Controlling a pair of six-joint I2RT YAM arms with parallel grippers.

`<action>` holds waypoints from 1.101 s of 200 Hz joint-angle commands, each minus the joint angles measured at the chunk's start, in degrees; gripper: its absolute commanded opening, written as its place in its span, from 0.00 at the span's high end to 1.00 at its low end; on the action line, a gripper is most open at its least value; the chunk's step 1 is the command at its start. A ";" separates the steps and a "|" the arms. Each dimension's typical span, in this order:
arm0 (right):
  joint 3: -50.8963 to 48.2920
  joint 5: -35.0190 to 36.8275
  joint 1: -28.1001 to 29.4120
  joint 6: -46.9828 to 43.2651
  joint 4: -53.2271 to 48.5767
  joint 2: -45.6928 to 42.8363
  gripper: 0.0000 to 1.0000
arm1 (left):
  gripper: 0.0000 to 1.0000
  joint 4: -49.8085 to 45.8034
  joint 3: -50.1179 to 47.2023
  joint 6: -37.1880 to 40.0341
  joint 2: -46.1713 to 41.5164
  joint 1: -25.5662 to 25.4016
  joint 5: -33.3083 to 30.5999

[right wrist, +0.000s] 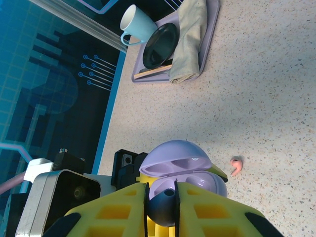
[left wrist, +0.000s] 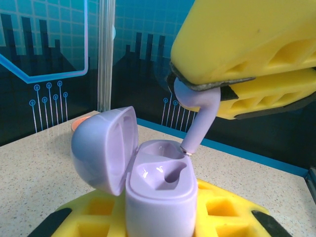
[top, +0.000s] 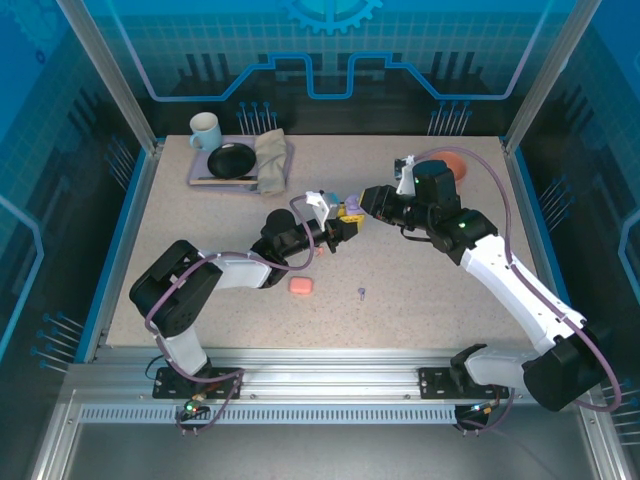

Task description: Insert the wireless bluetooth earbuds into the charging case

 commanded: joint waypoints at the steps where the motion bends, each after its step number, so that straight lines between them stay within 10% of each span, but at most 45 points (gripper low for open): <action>1: -0.07 0.10 -0.33 -0.24 -0.21 -0.03 0.81 | 1.00 2.31 0.70 -0.90 0.30 0.35 0.67; 220: 2.18 -1.42 -0.97 -5.33 -7.40 4.66 0.83 | 1.00 0.34 0.28 0.29 -0.67 0.32 3.33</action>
